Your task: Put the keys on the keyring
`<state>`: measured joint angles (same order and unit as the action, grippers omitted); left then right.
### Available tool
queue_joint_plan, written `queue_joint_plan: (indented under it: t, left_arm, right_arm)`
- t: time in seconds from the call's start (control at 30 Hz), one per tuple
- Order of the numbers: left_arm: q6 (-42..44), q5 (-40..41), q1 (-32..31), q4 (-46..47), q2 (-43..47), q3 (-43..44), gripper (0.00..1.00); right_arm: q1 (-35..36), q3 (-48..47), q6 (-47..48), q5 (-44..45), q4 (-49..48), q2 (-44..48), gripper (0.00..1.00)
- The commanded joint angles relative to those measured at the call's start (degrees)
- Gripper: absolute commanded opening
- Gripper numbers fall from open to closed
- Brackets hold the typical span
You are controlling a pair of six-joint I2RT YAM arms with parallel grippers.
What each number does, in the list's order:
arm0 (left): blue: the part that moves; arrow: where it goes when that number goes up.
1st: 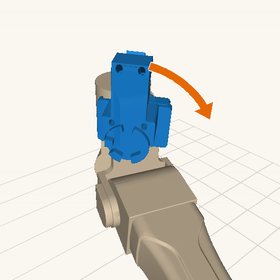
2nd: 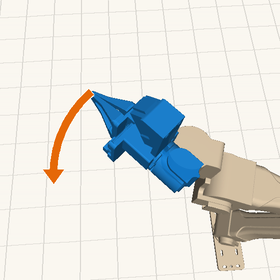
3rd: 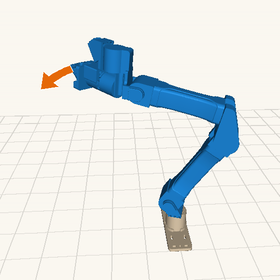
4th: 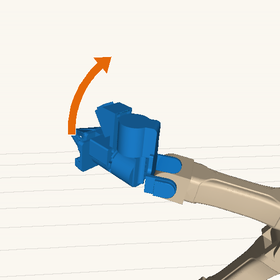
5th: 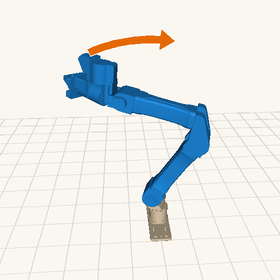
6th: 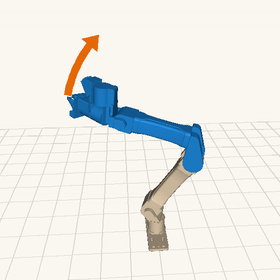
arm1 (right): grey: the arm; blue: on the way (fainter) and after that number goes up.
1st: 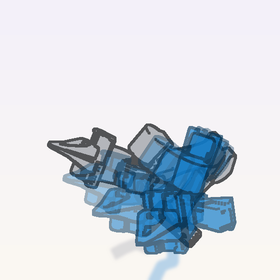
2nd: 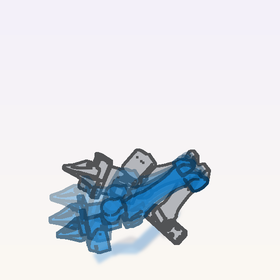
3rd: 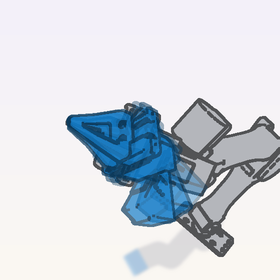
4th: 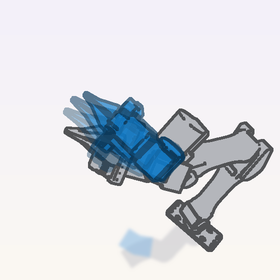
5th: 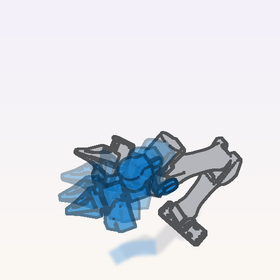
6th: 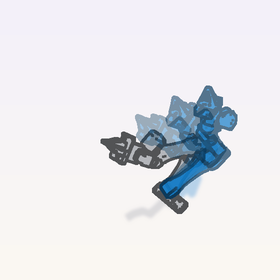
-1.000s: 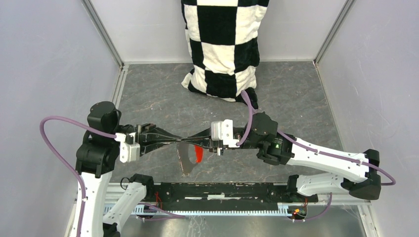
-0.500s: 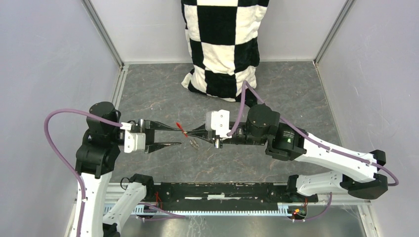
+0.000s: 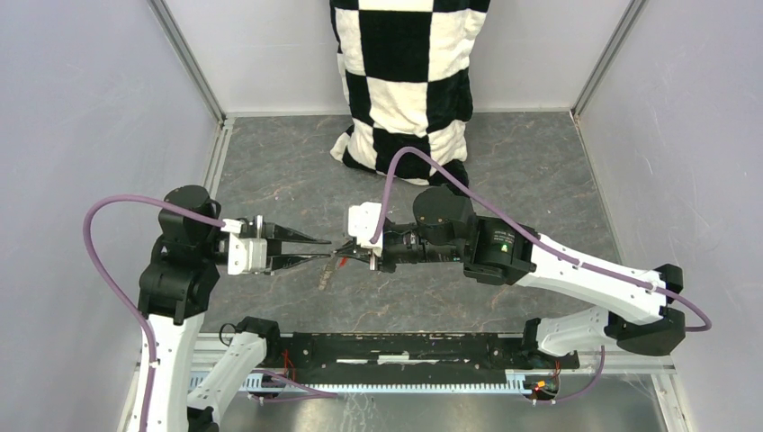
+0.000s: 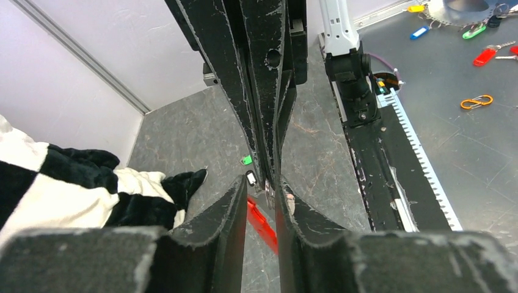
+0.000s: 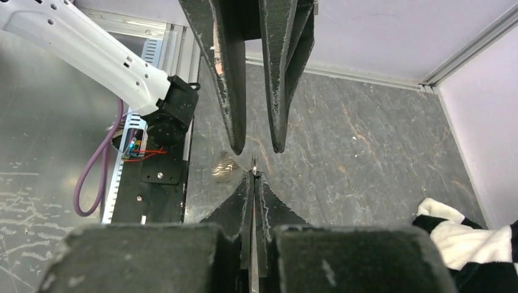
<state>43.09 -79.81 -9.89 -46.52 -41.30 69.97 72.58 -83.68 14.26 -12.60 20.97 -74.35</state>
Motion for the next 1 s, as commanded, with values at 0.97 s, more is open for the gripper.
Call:
queue_joint_plan:
  t: [0.97]
  left_arm:
    - [27.4, 9.4, -3.4, -27.1, -7.6, 3.2, 0.42]
  right_arm:
    - [-0.2, -10.0, -2.7, -0.7, 7.6, -3.5, 0.01]
